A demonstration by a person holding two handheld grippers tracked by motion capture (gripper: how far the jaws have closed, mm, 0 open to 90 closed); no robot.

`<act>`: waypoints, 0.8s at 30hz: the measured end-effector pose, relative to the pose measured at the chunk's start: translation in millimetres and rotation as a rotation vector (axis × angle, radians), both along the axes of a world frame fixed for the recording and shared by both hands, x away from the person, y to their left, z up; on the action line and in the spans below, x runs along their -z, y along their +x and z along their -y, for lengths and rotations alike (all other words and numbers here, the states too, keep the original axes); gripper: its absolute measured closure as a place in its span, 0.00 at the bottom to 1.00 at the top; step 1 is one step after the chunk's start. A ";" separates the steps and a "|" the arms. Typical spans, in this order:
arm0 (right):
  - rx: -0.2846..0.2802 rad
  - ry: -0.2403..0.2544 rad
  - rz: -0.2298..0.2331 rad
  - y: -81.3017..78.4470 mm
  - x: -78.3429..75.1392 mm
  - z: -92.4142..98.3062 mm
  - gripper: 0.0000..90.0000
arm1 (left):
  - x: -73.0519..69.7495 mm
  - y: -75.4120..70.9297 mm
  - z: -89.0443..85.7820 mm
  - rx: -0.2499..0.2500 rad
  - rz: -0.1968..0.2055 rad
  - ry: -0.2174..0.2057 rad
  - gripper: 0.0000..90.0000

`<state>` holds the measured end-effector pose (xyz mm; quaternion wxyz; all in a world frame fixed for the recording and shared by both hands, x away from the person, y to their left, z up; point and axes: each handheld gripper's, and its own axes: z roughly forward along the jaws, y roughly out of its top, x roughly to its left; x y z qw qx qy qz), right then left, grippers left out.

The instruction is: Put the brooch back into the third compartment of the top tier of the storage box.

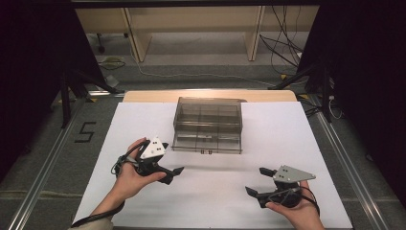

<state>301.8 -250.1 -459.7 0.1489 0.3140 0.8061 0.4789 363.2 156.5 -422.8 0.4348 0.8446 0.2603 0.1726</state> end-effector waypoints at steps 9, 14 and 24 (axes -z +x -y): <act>0.006 -0.002 0.002 -0.7 -0.7 1.7 0.18 | 4.0 1.7 -22.0 -0.046 -0.025 0.013 0.05; 0.010 -0.003 0.000 -0.8 -0.9 0.6 0.18 | 8.3 4.2 -27.5 -0.055 -0.052 0.027 0.06; 0.009 -0.003 -0.001 -0.8 -0.5 1.7 0.18 | 12.9 14.6 -43.5 -0.119 -0.074 0.010 0.09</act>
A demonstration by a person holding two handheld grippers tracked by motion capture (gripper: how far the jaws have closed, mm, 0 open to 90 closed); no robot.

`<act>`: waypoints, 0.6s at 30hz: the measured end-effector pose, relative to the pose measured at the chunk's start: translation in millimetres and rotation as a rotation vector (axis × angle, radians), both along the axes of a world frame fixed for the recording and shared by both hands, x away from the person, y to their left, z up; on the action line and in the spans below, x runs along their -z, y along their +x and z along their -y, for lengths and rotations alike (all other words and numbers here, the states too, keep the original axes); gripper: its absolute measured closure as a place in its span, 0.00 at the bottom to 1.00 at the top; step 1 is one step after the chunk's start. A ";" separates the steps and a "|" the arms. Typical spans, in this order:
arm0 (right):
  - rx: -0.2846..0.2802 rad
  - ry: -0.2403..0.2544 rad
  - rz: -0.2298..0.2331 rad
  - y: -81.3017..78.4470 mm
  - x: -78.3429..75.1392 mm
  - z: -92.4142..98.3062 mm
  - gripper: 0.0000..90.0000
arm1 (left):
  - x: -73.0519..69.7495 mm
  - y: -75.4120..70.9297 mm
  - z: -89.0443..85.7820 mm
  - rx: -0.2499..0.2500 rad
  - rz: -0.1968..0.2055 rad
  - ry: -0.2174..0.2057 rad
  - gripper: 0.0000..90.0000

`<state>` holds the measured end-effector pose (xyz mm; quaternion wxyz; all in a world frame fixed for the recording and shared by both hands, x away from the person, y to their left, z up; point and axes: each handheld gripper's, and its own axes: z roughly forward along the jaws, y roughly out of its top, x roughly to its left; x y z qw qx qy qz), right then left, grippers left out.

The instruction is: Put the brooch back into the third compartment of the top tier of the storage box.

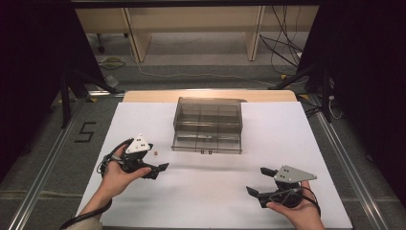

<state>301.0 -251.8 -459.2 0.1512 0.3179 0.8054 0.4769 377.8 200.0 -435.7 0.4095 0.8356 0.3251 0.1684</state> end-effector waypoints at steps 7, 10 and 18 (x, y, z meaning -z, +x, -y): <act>-0.002 -0.004 0.001 0.5 0.4 -1.5 0.18 | 13.3 12.9 -11.8 -0.116 -0.030 0.063 0.17; -0.004 -0.006 0.002 0.6 0.6 -1.6 0.18 | 18.3 23.0 -16.3 -0.199 -0.070 0.075 0.20; 0.000 -0.006 -0.001 1.1 1.1 -1.8 0.18 | 21.0 42.4 -17.3 -0.267 -0.114 0.048 0.29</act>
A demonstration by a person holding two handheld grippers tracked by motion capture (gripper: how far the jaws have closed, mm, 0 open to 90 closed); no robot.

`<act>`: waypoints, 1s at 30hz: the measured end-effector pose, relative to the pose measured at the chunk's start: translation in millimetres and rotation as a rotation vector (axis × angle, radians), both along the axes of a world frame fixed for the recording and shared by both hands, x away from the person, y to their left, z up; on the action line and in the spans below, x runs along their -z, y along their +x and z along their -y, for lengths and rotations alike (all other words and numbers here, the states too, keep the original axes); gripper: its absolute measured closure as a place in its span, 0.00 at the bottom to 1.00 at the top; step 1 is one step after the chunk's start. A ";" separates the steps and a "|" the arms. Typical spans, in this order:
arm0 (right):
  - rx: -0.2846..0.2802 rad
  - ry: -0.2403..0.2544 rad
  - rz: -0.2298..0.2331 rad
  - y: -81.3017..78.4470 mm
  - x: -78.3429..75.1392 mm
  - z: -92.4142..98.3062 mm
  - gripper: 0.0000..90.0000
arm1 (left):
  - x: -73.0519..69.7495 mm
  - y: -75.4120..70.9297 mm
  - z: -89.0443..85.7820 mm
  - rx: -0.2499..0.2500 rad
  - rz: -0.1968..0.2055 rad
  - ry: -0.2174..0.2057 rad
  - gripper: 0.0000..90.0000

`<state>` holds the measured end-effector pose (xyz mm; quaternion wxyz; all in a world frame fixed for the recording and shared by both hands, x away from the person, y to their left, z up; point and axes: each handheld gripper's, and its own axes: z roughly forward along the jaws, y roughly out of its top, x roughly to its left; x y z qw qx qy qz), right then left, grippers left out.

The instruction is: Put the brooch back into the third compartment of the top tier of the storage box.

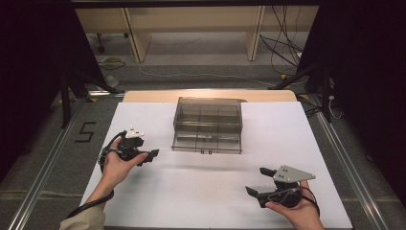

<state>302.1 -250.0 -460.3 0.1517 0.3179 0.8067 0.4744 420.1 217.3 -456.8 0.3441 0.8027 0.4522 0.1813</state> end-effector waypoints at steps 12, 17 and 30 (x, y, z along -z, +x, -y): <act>0.000 -0.001 0.001 0.0 0.1 0.2 0.18 | 18.0 16.4 12.1 -0.055 -0.054 0.080 0.47; 0.000 0.000 0.002 0.0 0.0 0.2 0.18 | 22.3 18.5 18.0 -0.056 -0.069 0.112 0.52; 0.000 0.000 0.004 -0.1 -0.3 0.3 0.18 | 25.3 21.2 23.9 -0.041 -0.085 0.125 0.61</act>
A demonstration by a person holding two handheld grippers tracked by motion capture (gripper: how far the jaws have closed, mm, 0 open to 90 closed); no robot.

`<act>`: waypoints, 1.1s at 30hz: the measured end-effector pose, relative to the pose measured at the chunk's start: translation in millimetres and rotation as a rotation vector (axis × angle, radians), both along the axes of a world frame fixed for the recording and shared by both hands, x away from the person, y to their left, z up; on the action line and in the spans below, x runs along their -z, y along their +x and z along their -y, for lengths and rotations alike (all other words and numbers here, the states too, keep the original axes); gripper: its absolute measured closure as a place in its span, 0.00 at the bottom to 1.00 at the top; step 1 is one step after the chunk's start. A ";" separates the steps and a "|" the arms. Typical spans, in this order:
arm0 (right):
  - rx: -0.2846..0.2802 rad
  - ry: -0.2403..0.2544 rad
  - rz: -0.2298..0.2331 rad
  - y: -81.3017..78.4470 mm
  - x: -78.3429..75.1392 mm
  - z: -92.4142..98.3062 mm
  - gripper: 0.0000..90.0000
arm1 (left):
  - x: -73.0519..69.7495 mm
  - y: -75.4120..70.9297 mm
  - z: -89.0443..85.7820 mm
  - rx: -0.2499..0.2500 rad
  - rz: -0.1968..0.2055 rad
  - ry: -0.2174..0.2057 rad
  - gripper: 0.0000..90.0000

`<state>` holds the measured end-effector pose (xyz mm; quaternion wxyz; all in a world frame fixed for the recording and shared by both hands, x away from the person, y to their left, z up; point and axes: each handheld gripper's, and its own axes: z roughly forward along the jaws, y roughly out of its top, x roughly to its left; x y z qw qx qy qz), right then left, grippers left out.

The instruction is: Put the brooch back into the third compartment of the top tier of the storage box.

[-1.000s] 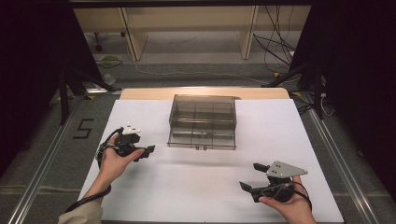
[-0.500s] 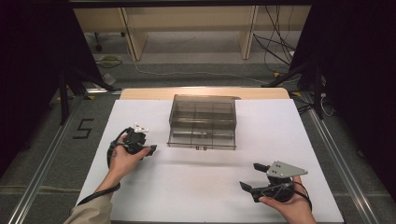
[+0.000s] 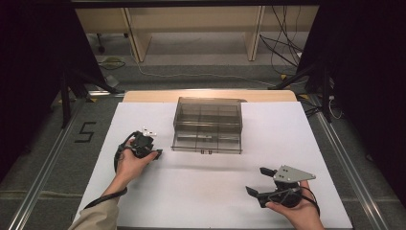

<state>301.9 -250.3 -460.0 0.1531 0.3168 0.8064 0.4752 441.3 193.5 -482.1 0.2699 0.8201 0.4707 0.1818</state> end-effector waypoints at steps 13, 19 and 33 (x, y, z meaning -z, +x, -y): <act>-0.001 0.000 0.000 -0.1 -0.1 -0.1 0.18 | -1.2 0.2 2.0 -0.003 -0.037 -0.027 0.75; -0.003 -0.002 0.000 -0.1 0.0 0.0 0.18 | -2.1 -0.6 5.0 -0.003 -0.045 -0.020 0.81; -0.003 -0.001 0.000 0.0 0.1 0.0 0.18 | -3.2 -2.3 4.8 0.009 -0.058 -0.011 0.87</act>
